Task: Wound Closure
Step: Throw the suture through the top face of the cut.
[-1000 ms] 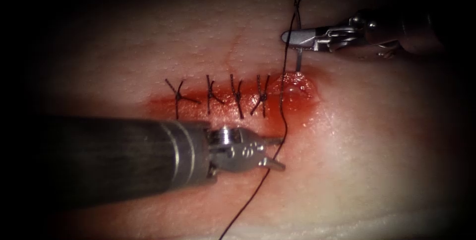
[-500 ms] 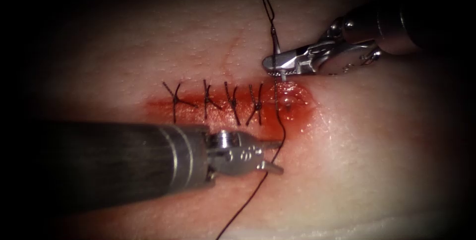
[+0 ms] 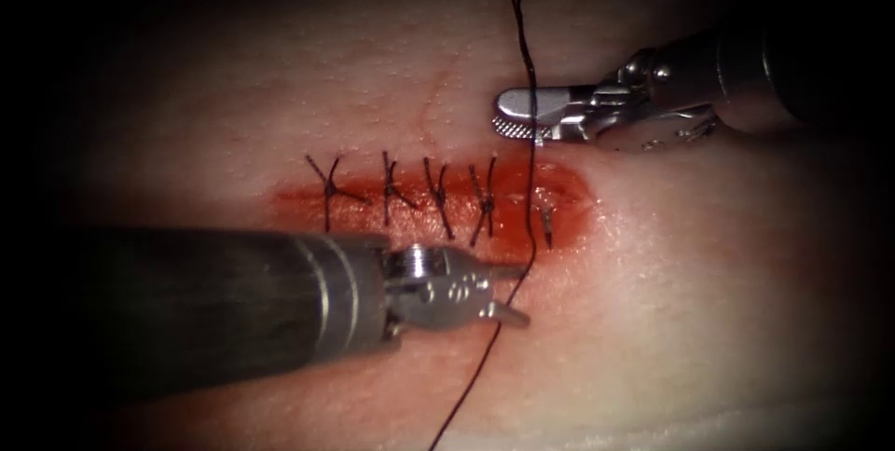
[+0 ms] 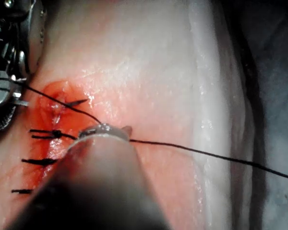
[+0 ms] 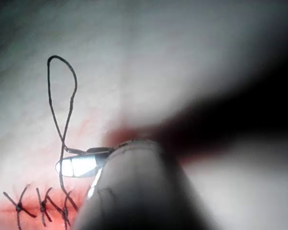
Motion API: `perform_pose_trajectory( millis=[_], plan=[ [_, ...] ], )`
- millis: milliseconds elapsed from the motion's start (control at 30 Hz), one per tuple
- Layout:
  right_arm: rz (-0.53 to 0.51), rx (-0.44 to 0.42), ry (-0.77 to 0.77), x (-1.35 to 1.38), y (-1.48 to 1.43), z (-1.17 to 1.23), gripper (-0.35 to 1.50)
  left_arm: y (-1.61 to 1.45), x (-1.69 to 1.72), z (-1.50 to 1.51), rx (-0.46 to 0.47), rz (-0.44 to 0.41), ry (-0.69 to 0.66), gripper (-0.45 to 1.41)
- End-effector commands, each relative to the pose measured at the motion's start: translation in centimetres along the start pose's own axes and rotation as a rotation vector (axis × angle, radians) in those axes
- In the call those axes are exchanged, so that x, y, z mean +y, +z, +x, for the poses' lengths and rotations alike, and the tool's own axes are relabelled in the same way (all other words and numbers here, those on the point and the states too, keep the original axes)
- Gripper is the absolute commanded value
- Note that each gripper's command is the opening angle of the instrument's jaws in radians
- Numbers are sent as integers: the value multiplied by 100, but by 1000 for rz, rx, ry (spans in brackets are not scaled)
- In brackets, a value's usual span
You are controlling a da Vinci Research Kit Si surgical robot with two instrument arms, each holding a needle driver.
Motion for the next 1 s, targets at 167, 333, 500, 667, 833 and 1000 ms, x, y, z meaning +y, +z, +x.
perform_pose_trajectory(
  millis=[167,333,500,667,833,1000],
  plan=[
    [-90,53,-288,7,2,17,121,7,-1,1,1,0,1,12],
    [-219,30,-524,11,-9,23,123,7,-1,1,1,0,1,10],
    [-267,-45,-570,9,-11,15,118,7,-1,1,1,0,1,10],
    [-276,-49,-588,9,-10,16,118,7,0,1,1,0,2,10],
    [-288,-43,-591,11,-16,21,106,6,0,0,1,-1,2,10],
    [-301,-28,-591,11,-22,25,106,6,0,1,1,0,2,10]
  ],
)
